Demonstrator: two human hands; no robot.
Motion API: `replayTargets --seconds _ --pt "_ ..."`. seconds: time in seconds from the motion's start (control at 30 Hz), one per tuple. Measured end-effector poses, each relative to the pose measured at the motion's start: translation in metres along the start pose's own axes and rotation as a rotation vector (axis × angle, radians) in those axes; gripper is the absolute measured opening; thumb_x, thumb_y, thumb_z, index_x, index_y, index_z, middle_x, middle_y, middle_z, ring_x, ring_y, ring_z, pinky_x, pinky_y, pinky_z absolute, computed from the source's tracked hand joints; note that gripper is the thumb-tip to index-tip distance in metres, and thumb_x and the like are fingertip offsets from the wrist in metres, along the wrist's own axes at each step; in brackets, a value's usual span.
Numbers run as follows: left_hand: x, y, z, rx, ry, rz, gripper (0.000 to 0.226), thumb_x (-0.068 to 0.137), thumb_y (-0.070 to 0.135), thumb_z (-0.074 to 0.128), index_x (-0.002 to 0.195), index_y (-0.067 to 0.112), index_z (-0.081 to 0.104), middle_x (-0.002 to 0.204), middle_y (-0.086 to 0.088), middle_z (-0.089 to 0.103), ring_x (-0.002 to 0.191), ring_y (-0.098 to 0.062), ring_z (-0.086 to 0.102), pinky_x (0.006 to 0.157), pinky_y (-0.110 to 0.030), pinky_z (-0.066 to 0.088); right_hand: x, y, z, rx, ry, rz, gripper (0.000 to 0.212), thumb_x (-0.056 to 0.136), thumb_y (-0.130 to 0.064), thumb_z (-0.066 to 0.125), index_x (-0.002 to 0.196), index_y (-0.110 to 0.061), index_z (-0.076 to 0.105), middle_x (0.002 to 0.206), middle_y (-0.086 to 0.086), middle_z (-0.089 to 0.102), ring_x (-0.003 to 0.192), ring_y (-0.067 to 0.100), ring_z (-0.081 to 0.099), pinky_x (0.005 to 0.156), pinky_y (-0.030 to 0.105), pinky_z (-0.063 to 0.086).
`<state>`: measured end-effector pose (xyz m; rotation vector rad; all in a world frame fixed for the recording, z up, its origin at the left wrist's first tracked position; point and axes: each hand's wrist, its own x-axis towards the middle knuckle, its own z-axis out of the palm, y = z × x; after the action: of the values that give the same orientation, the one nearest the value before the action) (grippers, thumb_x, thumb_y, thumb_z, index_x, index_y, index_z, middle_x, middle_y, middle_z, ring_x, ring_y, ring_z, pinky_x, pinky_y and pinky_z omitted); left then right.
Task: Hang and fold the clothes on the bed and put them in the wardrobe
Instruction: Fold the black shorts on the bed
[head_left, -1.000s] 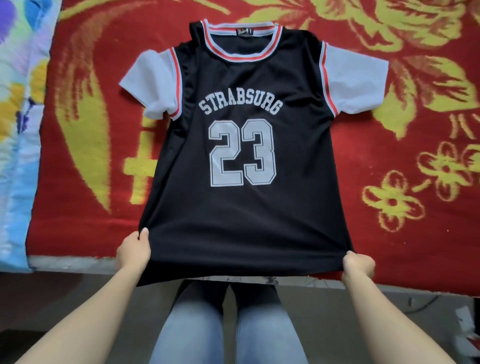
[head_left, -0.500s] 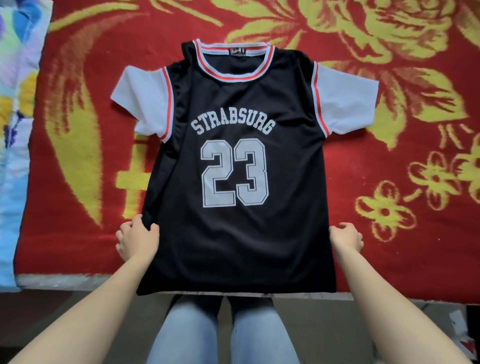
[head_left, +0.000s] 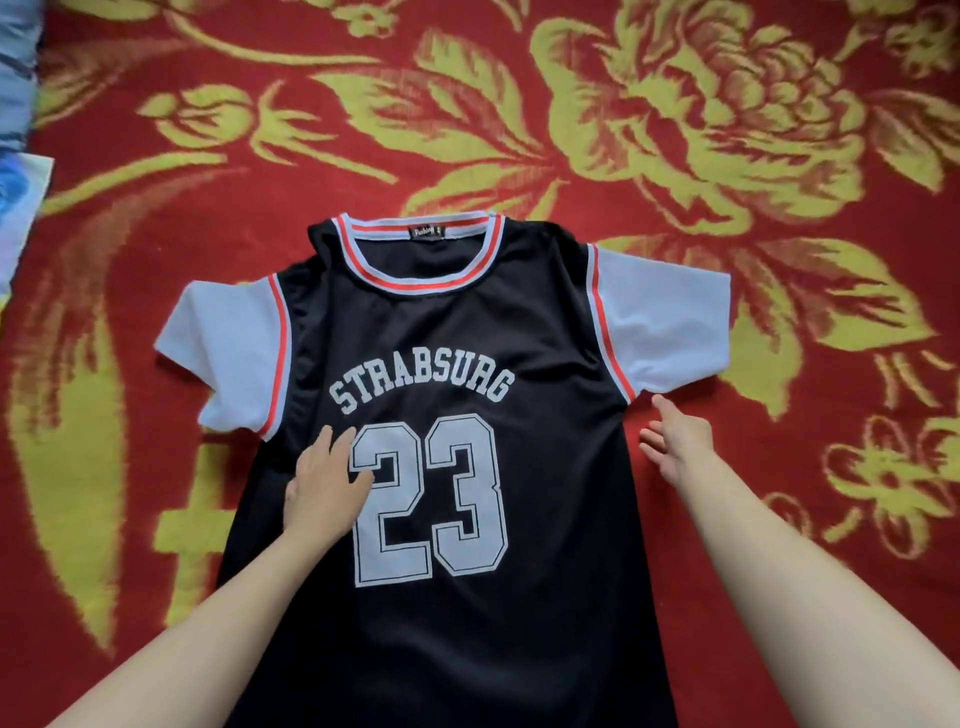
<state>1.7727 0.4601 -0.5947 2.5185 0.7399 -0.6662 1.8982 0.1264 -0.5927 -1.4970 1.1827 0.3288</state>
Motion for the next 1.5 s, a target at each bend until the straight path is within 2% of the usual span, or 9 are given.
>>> replayTargets --seconds 0.27,0.6,0.77,0.87,0.93,1.1,1.27,1.4,1.5 --pt "0.035 0.006 0.005 0.161 -0.159 0.016 0.06 0.094 0.034 0.043 0.148 0.035 0.015 0.158 0.001 0.002 0.143 -0.023 0.004 0.108 -0.043 0.026 0.025 -0.032 0.022 0.311 0.024 0.173 0.013 0.088 -0.001 0.057 0.079 -0.007 0.049 0.074 0.01 0.053 0.058 0.013 0.05 0.046 0.018 0.035" --pt "0.048 0.0 -0.003 0.134 -0.213 0.049 0.058 0.092 0.037 0.047 0.145 0.041 0.024 0.157 0.005 0.011 0.137 -0.021 0.012 0.105 -0.037 0.03 0.032 -0.036 0.005 0.575 0.158 -0.097 0.025 0.084 0.006 0.046 0.077 -0.016 0.051 0.078 -0.002 0.057 0.059 0.008 0.058 0.051 0.021 0.048" --pt "0.049 -0.002 -0.008 0.098 -0.278 0.058 0.06 0.09 0.039 0.049 0.144 0.043 0.024 0.157 0.007 0.01 0.139 -0.02 0.01 0.107 -0.037 0.028 0.008 -0.032 0.031 -0.215 0.277 -0.899 0.006 0.082 -0.007 0.049 0.079 -0.005 0.044 0.071 0.012 0.049 0.072 0.025 0.046 0.064 0.032 0.031" --pt "0.05 -0.003 -0.011 0.08 -0.318 0.061 0.061 0.089 0.039 0.051 0.144 0.042 0.025 0.158 0.007 0.007 0.139 -0.02 0.009 0.108 -0.037 0.026 -0.008 -0.016 0.045 -0.734 0.0 -1.696 0.01 0.07 0.0 0.052 0.078 0.001 0.046 0.081 0.029 0.06 0.084 0.038 0.055 0.073 0.042 0.038" --pt "0.051 -0.002 -0.014 0.077 -0.345 0.059 0.061 0.089 0.039 0.051 0.144 0.041 0.026 0.158 0.006 0.007 0.14 -0.021 0.009 0.109 -0.037 0.024 -0.017 0.001 0.053 -1.077 -0.276 -1.842 0.023 0.06 0.001 0.063 0.08 -0.003 0.053 0.101 0.029 0.065 0.093 0.043 0.064 0.073 0.04 0.052" --pt "0.054 0.001 -0.021 0.075 -0.398 0.05 0.061 0.089 0.039 0.051 0.144 0.04 0.027 0.158 0.005 0.007 0.14 -0.023 0.009 0.111 -0.037 0.02 -0.025 0.029 0.057 -1.437 -0.544 -1.662 0.033 0.053 -0.019 0.089 0.074 -0.006 0.067 0.11 0.025 0.065 0.098 0.037 0.066 0.074 0.039 0.056" --pt "0.054 0.001 -0.025 0.04 -0.428 0.047 0.06 0.088 0.038 0.053 0.144 0.038 0.03 0.158 0.003 0.007 0.142 -0.024 0.007 0.112 -0.038 0.017 -0.027 0.022 0.061 -1.291 -0.242 -1.597 0.039 0.084 -0.029 0.053 0.106 0.0 0.068 0.124 0.029 0.056 0.112 0.045 0.057 0.087 0.052 0.049" --pt "0.056 -0.003 -0.03 -0.176 -0.398 0.045 0.049 0.088 0.025 0.058 0.136 0.025 0.047 0.154 0.0 0.023 0.141 -0.02 0.02 0.11 -0.032 0.02 -0.022 0.026 0.069 -1.523 -0.223 -1.014 0.069 0.097 -0.052 0.029 0.15 -0.011 0.014 0.157 0.016 0.001 0.146 0.03 0.002 0.115 0.043 0.013" --pt "0.051 -0.013 -0.034 -0.513 0.02 -0.119 0.019 0.088 0.012 0.057 0.104 0.011 0.068 0.119 -0.009 0.063 0.113 -0.022 0.053 0.086 -0.027 0.035 -0.012 0.037 0.073 -1.68 -0.363 -0.835 0.08 0.093 -0.063 0.023 0.15 -0.016 -0.008 0.155 0.01 -0.022 0.143 0.026 -0.019 0.116 0.042 -0.001"
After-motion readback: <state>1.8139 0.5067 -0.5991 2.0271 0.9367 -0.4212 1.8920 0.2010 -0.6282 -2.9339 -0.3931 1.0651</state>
